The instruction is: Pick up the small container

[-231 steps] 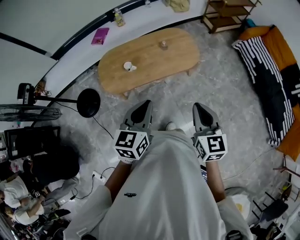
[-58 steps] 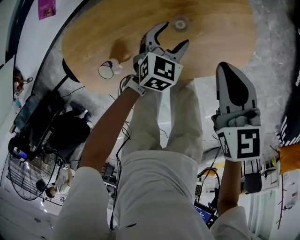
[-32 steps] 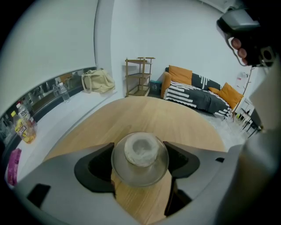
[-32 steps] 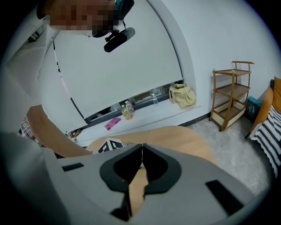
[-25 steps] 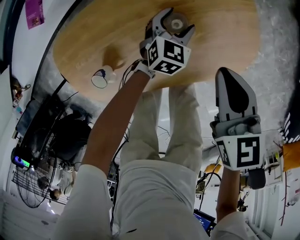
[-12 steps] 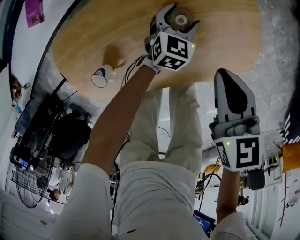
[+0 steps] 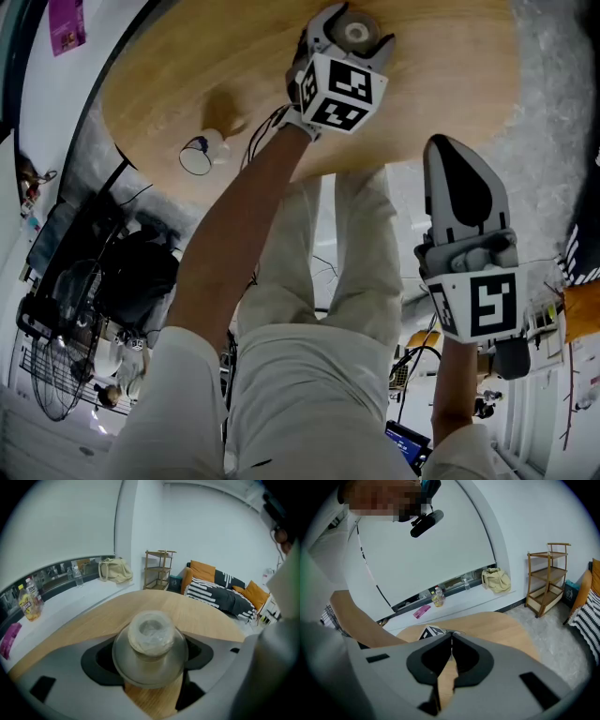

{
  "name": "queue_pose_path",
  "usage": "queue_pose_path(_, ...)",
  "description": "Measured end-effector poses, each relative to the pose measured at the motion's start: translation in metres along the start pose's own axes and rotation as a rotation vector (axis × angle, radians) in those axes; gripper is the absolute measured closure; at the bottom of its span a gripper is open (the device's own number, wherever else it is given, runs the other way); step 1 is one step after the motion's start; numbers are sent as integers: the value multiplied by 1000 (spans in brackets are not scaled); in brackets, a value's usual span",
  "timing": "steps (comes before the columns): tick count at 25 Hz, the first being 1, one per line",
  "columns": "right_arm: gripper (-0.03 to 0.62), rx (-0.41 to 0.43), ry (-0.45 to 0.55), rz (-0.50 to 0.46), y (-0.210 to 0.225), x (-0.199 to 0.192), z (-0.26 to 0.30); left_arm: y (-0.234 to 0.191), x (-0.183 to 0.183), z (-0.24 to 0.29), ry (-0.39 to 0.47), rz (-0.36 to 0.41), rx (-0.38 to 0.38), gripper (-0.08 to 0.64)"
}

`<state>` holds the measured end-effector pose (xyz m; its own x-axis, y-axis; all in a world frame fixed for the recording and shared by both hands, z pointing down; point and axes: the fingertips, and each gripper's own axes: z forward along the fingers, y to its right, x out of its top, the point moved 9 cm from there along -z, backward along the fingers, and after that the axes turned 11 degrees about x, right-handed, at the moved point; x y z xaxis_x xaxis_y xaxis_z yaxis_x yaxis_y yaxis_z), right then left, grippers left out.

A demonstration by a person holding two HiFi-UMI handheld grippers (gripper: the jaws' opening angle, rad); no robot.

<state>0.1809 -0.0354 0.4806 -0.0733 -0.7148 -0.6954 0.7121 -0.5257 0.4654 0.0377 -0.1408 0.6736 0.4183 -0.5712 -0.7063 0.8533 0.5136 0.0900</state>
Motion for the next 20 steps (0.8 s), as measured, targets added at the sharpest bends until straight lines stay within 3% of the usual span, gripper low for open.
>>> queue_pose_path(20,581,-17,69,-67,-51,25,-13,-28,7,-94,30,8,-19,225)
